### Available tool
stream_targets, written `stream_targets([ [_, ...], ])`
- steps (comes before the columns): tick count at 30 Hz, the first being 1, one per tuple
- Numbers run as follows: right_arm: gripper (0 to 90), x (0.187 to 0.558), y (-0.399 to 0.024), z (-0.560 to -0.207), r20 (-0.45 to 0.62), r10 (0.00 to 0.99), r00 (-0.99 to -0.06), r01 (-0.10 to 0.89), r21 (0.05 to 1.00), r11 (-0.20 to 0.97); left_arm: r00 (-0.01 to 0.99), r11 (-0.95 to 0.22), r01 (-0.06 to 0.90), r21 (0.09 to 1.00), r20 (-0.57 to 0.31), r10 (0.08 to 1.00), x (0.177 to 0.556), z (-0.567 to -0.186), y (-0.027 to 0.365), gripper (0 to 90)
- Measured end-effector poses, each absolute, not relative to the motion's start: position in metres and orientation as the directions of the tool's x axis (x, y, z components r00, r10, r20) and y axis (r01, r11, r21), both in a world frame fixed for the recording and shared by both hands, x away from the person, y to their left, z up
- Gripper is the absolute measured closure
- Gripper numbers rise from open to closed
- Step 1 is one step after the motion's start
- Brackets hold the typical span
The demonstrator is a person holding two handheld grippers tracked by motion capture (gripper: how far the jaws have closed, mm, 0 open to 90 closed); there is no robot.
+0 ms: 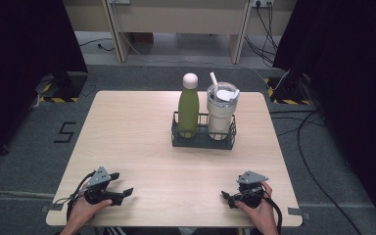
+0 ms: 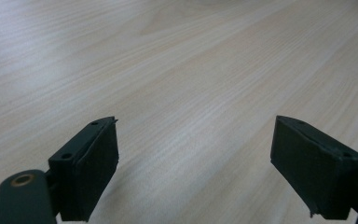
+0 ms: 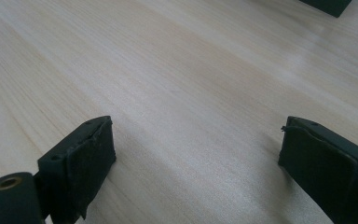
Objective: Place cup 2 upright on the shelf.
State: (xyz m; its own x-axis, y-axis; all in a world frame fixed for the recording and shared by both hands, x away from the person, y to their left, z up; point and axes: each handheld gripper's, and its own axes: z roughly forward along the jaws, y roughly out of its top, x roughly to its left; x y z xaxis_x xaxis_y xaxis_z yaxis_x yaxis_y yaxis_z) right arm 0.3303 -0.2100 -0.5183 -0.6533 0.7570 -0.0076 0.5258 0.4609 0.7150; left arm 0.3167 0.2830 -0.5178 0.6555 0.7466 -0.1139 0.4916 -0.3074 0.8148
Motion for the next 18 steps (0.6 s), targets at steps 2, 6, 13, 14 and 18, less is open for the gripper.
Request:
stream_targets([
  [2,10.4,0.330,-0.210,-0.518,-0.008,0.757,-0.653,0.526,0.715,0.460,0.654,-0.309,0.496,0.812,-0.115,0.748,0.315,-0.519,0.285,14.9],
  [6,10.4,0.330,-0.210,-0.518,-0.008,0.757,-0.653,0.525,0.715,0.461,0.648,-0.309,0.500,0.809,-0.113,0.753,0.311,-0.520,0.288,14.8],
  [13,10.4,0.330,-0.210,-0.518,-0.008,0.757,-0.654,0.525,0.715,0.461,0.643,-0.307,0.508,0.805,-0.117,0.757,0.304,-0.523,0.291,14.8],
  [14,10.4,0.330,-0.210,-0.518,-0.008,0.757,-0.653,0.526,0.715,0.461,0.641,-0.306,0.506,0.806,-0.115,0.759,0.303,-0.522,0.291,14.8],
  [18,10.4,0.330,-0.210,-0.518,-0.008,0.757,-0.654,0.525,0.715,0.461,0.632,-0.322,0.511,0.797,-0.094,0.770,0.299,-0.523,0.293,14.8],
])
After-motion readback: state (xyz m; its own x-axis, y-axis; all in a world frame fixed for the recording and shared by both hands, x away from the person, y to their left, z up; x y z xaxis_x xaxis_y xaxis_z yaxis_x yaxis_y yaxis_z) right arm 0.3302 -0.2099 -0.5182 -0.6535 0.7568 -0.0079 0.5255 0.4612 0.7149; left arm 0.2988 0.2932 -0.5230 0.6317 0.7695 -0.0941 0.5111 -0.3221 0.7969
